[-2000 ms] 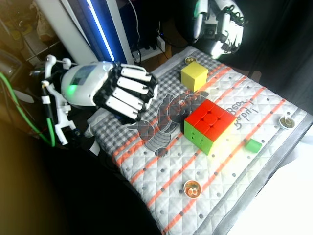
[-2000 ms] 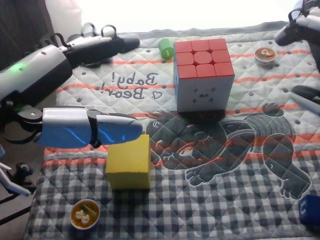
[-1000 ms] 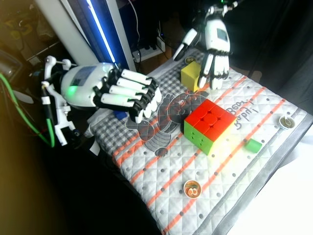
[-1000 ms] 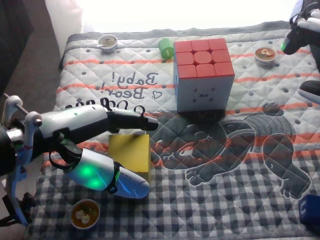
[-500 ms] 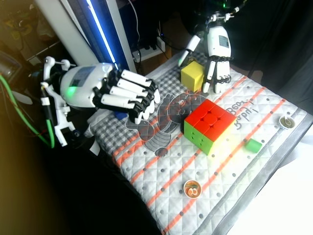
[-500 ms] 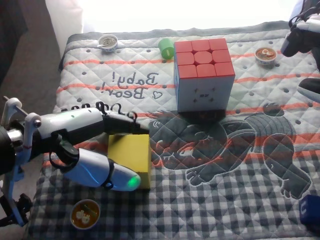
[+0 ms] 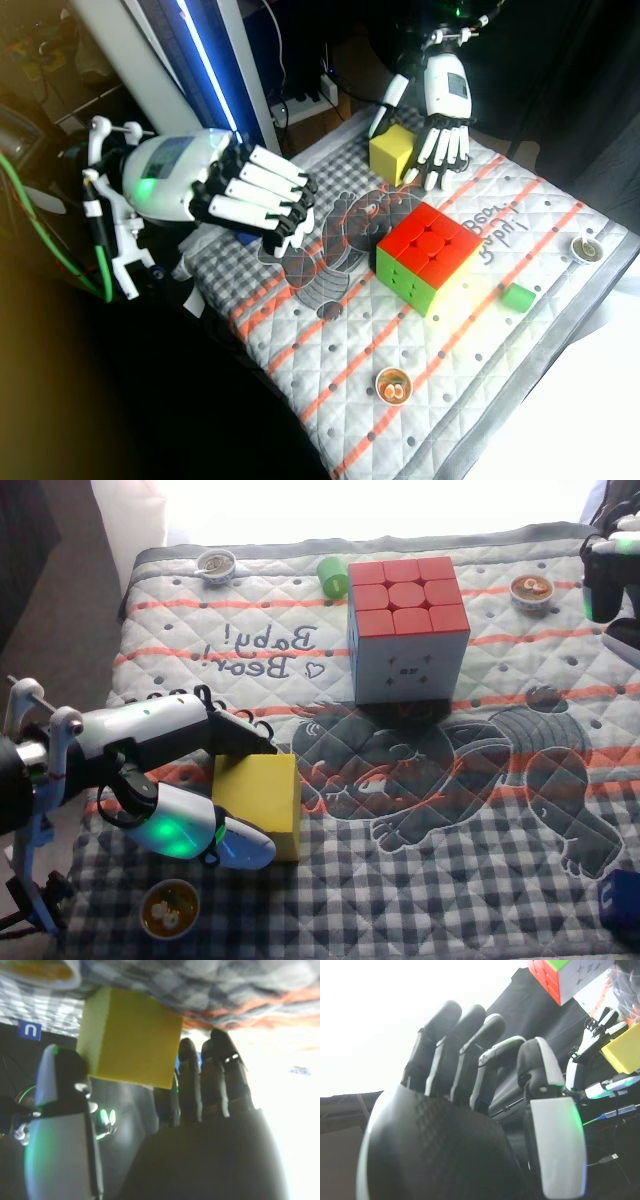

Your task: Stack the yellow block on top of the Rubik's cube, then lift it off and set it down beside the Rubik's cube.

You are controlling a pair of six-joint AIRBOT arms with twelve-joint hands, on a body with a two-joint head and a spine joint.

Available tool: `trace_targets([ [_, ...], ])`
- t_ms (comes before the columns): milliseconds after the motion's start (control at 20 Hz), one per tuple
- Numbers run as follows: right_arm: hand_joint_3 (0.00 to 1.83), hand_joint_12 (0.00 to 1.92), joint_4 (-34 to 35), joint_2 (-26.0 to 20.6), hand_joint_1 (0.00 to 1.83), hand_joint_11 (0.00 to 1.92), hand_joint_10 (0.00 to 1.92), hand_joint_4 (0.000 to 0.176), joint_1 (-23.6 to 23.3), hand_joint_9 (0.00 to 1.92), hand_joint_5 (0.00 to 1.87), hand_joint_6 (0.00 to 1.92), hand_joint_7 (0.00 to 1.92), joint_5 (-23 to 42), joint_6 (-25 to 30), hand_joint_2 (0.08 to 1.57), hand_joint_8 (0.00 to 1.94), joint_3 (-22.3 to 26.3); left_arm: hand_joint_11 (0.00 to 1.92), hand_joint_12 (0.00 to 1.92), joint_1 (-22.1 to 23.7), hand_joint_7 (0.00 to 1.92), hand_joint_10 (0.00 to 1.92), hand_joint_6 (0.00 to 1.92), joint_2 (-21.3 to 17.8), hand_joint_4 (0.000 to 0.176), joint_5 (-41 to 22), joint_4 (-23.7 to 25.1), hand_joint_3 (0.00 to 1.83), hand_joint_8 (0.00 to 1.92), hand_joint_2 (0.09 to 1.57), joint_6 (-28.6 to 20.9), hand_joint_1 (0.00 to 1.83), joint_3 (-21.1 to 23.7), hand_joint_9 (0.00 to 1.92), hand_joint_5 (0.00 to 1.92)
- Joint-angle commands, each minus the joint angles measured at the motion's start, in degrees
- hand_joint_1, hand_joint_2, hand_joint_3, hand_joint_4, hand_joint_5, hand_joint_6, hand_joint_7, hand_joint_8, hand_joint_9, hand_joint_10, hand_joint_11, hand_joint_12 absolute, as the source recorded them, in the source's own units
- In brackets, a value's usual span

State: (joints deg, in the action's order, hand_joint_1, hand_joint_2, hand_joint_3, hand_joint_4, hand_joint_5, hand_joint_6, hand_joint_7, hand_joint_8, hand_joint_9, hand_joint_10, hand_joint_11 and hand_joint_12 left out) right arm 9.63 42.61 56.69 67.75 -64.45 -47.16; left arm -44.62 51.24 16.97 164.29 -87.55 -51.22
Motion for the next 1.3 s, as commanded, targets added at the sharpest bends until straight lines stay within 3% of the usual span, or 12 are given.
trace_targets([
  [0, 0.00, 1.73, -0.2, -0.2, 1.07, 0.38, 1.29, 0.000, -0.2, 0.55, 0.69, 1.41, 0.66, 7.5, 0.2, 1.26, 1.07, -0.2, 0.00, 1.16, -0.2, 0.50, 0.06, 1.28, -0.4, 0.000, 6.2, -0.5, 0.00, 0.04, 1.22, -0.1, 1.03, 0.5, 0.29, 0.79],
  [50, 0.00, 1.72, -0.2, -0.2, 1.07, 0.36, 1.28, 0.000, -0.1, 0.54, 0.69, 1.42, 0.66, 7.6, 0.3, 1.27, 1.07, -0.2, 0.00, 1.18, -0.5, 0.56, 0.09, 1.24, -1.3, 0.000, 9.3, -1.4, 0.00, 0.06, 1.21, 0.0, 1.06, 1.2, 0.36, 0.82],
  [100, 0.00, 1.74, -0.1, -0.2, 1.07, 0.34, 1.30, 0.000, -0.1, 0.53, 0.69, 1.42, 0.65, 7.6, 0.3, 1.27, 1.09, -0.2, 0.00, 1.22, -0.6, 0.62, 0.31, 1.22, -2.2, 0.000, 13.0, -2.1, 0.00, 0.08, 1.20, 0.0, 1.09, 1.9, 0.35, 0.82],
  [150, 0.00, 1.74, -0.1, -0.2, 1.07, 0.34, 1.30, 0.000, -0.1, 0.53, 0.69, 1.42, 0.65, 7.6, 0.3, 1.27, 1.09, -0.2, 0.00, 1.22, -0.6, 0.62, 0.31, 1.22, -2.4, 0.000, 13.6, -2.2, 0.00, 0.08, 1.20, 0.0, 1.09, 2.0, 0.35, 0.82],
  [300, 0.00, 1.75, -0.1, -0.2, 1.07, 0.36, 1.31, 0.000, 0.0, 0.54, 0.69, 1.42, 0.65, 7.7, 0.3, 1.27, 1.10, -0.2, 0.00, 1.47, -0.1, 0.60, 0.98, 1.23, -3.7, 0.000, 20.4, -2.8, 0.00, 0.10, 1.20, 0.0, 1.08, 3.2, 0.11, 0.82],
  [350, 0.00, 1.75, -0.1, -0.2, 1.06, 0.38, 1.31, 0.000, 0.0, 0.55, 0.69, 1.42, 0.66, 7.7, 0.3, 1.27, 1.11, -0.2, 0.00, 1.54, 0.2, 0.60, 1.05, 1.23, -3.9, 0.000, 22.4, -3.0, 0.00, 0.11, 1.20, 0.0, 1.06, 3.4, 0.08, 0.82],
  [550, 0.00, 1.77, -0.1, -0.2, 1.07, 0.40, 1.36, 0.000, 0.0, 0.55, 0.69, 1.42, 0.66, 7.7, 0.3, 1.27, 1.15, -0.3, 0.00, 1.51, 1.9, 0.59, 0.92, 1.24, -3.6, 0.000, 28.8, -3.4, 0.00, 0.11, 1.20, -1.5, 1.03, 2.6, 0.09, 0.82],
  [650, 0.00, 1.77, -0.1, -0.1, 1.07, 0.42, 1.37, 0.000, 0.0, 0.57, 0.69, 1.42, 0.68, 7.7, 0.3, 1.27, 1.16, -0.4, 0.00, 1.47, 3.6, 0.59, 0.89, 1.25, -2.5, 0.043, 30.4, -2.1, 0.00, 0.12, 1.20, -5.0, 1.00, 0.6, 0.09, 0.81],
  [800, 0.00, 1.78, -0.1, -0.1, 1.07, 0.42, 1.40, 0.000, 0.0, 0.55, 0.69, 1.42, 0.66, 7.7, 0.3, 1.27, 1.20, -0.5, 0.00, 1.54, 7.1, 0.59, 0.83, 1.22, 0.4, 0.000, 29.8, 0.2, 0.00, 0.14, 1.19, -10.6, 1.04, -3.6, 0.09, 0.84],
  [900, 0.00, 1.78, -0.1, 0.0, 1.07, 0.44, 1.41, 0.000, 0.0, 0.57, 0.69, 1.42, 0.67, 7.7, 0.3, 1.27, 1.18, -0.6, 0.00, 1.69, 10.3, 0.59, 0.92, 1.26, 2.6, 0.000, 27.4, 1.0, 0.00, 0.19, 1.21, -10.7, 1.09, -6.1, 0.12, 0.81],
  [1000, 0.00, 1.77, -0.1, 0.1, 1.07, 0.44, 1.41, 0.000, 0.0, 0.57, 0.69, 1.42, 0.67, 7.7, 0.3, 1.27, 1.17, -0.7, 0.00, 1.61, 14.0, 0.64, 0.85, 1.26, 5.1, 0.000, 23.8, 2.4, 0.00, 0.25, 1.21, -10.7, 1.11, -8.7, 0.22, 0.80],
  [1250, 0.00, 1.73, -0.5, 0.7, 1.08, 0.46, 1.33, 0.000, 0.0, 0.60, 0.71, 1.39, 0.69, 7.7, 0.3, 1.26, 1.12, -1.2, 0.00, 1.42, 19.9, 0.70, 0.41, 1.13, 11.3, 0.000, 16.5, 3.7, 0.00, 0.09, 1.16, -10.7, 1.12, -14.8, 0.37, 0.89],
])
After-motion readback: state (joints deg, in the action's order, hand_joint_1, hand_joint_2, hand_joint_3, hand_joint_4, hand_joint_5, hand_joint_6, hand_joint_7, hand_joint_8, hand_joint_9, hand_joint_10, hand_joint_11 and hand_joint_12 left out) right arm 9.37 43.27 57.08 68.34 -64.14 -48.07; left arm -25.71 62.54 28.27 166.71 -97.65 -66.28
